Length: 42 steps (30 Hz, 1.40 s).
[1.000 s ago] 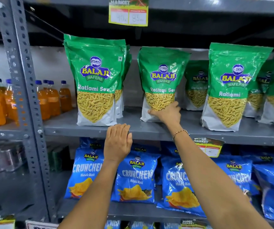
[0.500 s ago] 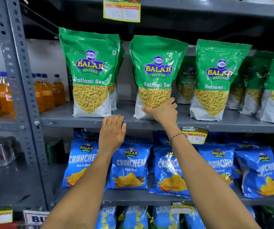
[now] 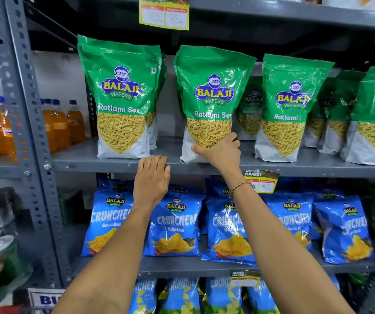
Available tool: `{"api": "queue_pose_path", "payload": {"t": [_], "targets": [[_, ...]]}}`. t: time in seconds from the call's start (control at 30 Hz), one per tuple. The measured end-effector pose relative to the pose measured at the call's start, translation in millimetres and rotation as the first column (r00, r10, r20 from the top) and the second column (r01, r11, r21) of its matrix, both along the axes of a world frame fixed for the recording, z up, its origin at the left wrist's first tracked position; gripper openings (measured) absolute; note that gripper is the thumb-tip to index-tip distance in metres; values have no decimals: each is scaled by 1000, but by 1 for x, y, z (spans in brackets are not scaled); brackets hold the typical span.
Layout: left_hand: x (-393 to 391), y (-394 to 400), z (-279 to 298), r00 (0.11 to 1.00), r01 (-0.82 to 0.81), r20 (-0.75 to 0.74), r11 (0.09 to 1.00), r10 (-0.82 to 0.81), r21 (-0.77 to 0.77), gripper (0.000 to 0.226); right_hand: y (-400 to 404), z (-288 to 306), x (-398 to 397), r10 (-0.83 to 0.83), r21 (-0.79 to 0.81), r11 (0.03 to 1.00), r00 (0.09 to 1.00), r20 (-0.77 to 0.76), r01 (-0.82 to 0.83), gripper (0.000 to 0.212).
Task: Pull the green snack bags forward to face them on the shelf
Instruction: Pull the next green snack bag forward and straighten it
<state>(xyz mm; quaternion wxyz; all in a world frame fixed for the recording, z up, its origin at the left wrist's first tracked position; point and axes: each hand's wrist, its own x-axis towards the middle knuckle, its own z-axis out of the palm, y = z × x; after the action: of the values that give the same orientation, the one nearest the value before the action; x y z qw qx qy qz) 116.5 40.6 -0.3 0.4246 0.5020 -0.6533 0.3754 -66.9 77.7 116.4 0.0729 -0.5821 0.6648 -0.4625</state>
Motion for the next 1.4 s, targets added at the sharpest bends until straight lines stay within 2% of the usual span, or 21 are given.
{"api": "queue_pose_path", "payload": {"t": [1.23,1.4], "targets": [[0,3,2,1000,17,-3,999,-17,35,35,-26,-4,7,-56,-52,997,997,-55,54,106],[-2,7,4,1000,7,-12,996,-6,84,37,-25,-4,7,-47,-41,998,998,-32,46,106]]}}
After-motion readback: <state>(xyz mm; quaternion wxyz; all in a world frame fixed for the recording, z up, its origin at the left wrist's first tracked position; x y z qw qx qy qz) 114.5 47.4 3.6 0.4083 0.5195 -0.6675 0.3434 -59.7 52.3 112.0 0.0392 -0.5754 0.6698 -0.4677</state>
